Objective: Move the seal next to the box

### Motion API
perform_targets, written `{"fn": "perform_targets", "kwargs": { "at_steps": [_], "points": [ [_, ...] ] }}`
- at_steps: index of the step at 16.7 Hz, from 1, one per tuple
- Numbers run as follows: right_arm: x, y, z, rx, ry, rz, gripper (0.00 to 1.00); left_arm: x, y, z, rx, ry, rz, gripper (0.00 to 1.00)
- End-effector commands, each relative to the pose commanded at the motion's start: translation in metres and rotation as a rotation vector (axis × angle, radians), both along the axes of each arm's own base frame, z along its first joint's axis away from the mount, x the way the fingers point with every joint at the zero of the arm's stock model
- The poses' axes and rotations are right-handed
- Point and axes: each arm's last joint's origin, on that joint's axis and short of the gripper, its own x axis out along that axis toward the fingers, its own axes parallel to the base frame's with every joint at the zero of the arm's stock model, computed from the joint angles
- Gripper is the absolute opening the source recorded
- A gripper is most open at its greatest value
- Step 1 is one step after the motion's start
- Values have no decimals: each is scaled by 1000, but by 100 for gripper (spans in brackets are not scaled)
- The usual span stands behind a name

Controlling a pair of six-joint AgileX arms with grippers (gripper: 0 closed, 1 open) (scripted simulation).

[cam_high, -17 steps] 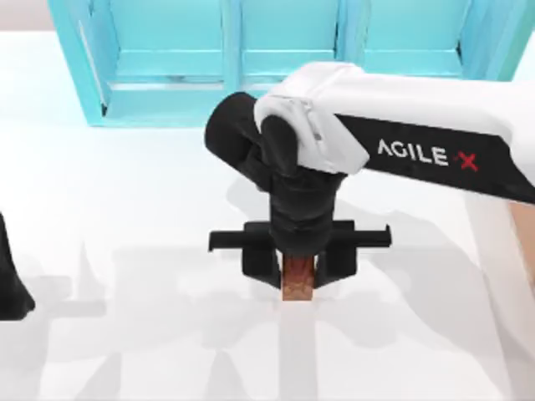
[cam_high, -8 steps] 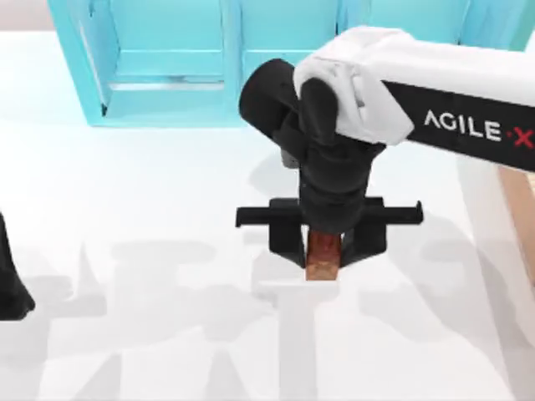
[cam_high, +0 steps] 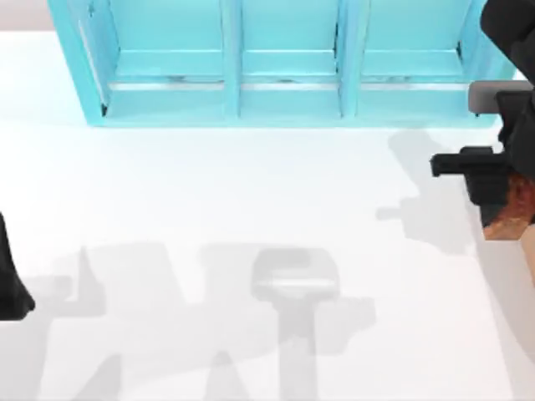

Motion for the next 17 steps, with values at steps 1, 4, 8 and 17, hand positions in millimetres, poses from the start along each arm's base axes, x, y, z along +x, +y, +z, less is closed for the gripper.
{"fn": "perform_targets", "kwargs": {
  "at_steps": [1, 4, 8, 17],
  "points": [
    [-5, -12, 4, -1, 2, 0, 0, 0, 0, 0, 0, 0, 0, 100],
    [-11, -26, 7, -2, 7, 1, 0, 0, 0, 0, 0, 0, 0, 100],
    [-10, -24, 7, 0, 2, 3, 0, 0, 0, 0, 0, 0, 0, 100],
    [13, -16, -3, 142, -206, 26, 0, 0, 0, 0, 0, 0, 0, 100]
  ]
}}
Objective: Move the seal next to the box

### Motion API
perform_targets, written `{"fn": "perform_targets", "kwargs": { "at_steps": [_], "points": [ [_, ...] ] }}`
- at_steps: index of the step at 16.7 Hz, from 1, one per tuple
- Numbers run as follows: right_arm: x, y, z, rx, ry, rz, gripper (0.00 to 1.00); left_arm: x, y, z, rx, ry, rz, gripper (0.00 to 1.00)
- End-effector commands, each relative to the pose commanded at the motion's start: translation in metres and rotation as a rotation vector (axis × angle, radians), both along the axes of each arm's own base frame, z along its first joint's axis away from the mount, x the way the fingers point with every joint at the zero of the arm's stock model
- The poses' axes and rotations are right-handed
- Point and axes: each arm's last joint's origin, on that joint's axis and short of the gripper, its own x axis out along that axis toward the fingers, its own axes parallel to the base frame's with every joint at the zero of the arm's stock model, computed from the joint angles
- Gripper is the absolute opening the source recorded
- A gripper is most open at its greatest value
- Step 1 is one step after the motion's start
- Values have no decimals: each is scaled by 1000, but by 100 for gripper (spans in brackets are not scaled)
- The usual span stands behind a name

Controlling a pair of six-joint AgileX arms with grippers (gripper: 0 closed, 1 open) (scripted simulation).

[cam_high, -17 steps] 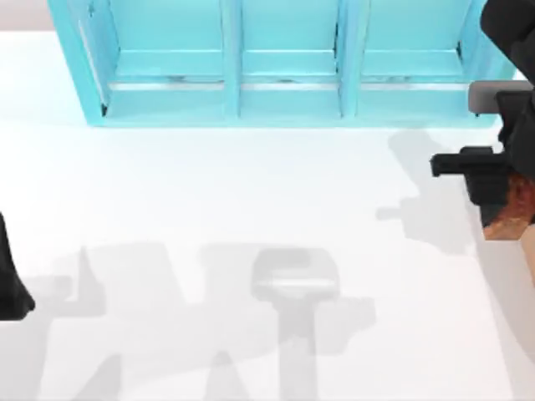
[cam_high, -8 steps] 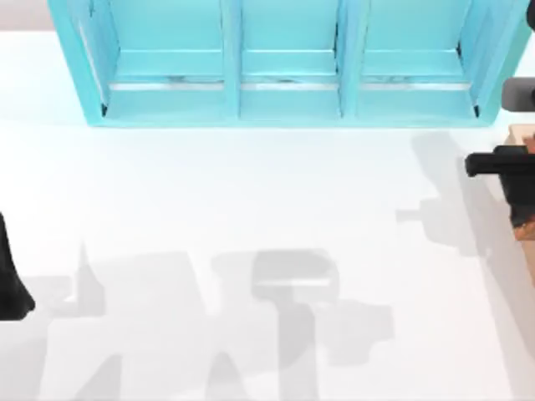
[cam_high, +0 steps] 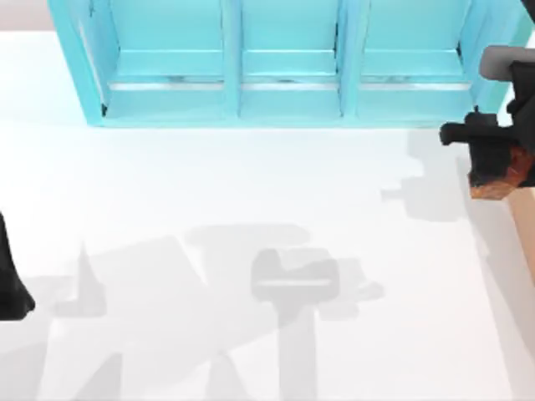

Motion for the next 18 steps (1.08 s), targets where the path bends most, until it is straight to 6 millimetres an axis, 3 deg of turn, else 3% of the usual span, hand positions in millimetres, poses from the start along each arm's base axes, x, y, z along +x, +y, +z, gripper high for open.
{"fn": "perform_targets", "kwargs": {
  "at_steps": [5, 10, 18],
  "points": [
    [-23, -8, -51, -125, 190, -22, 0, 0, 0, 0, 0, 0, 0, 100],
    [-25, -9, -55, -144, 214, -25, 0, 0, 0, 0, 0, 0, 0, 100],
    [-25, -9, -55, -144, 214, -25, 60, 0, 0, 0, 0, 0, 0, 100]
  ]
}}
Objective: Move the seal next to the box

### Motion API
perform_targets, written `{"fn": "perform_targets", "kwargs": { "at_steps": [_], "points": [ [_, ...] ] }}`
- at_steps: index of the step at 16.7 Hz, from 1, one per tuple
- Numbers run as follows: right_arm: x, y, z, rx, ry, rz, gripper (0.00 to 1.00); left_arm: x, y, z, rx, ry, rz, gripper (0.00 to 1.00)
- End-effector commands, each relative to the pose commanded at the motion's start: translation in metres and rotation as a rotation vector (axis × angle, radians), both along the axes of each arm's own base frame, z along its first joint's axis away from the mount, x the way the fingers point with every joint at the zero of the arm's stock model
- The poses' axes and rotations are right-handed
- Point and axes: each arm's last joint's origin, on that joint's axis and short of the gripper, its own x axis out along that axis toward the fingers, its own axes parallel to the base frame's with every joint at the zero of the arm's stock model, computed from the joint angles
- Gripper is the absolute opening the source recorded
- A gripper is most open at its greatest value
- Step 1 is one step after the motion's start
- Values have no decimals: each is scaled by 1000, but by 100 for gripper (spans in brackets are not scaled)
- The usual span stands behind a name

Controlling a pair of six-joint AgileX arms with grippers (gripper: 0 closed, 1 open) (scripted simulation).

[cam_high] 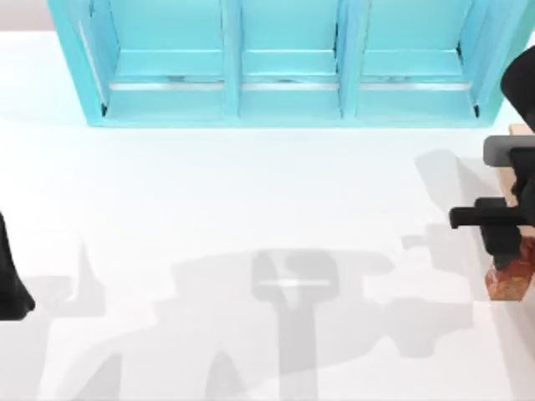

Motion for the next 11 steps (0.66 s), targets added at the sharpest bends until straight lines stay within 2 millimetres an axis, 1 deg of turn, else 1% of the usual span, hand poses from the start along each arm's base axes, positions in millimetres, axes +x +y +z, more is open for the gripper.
{"fn": "perform_targets", "kwargs": {
  "at_steps": [5, 6, 11],
  "points": [
    [0, 0, 0, 0, 0, 0, 98, 0, 0, 0, 0, 0, 0, 100],
    [0, 0, 0, 0, 0, 0, 100, 0, 0, 0, 0, 0, 0, 100],
    [0, 0, 0, 0, 0, 0, 100, 0, 0, 0, 0, 0, 0, 100]
  ]
}}
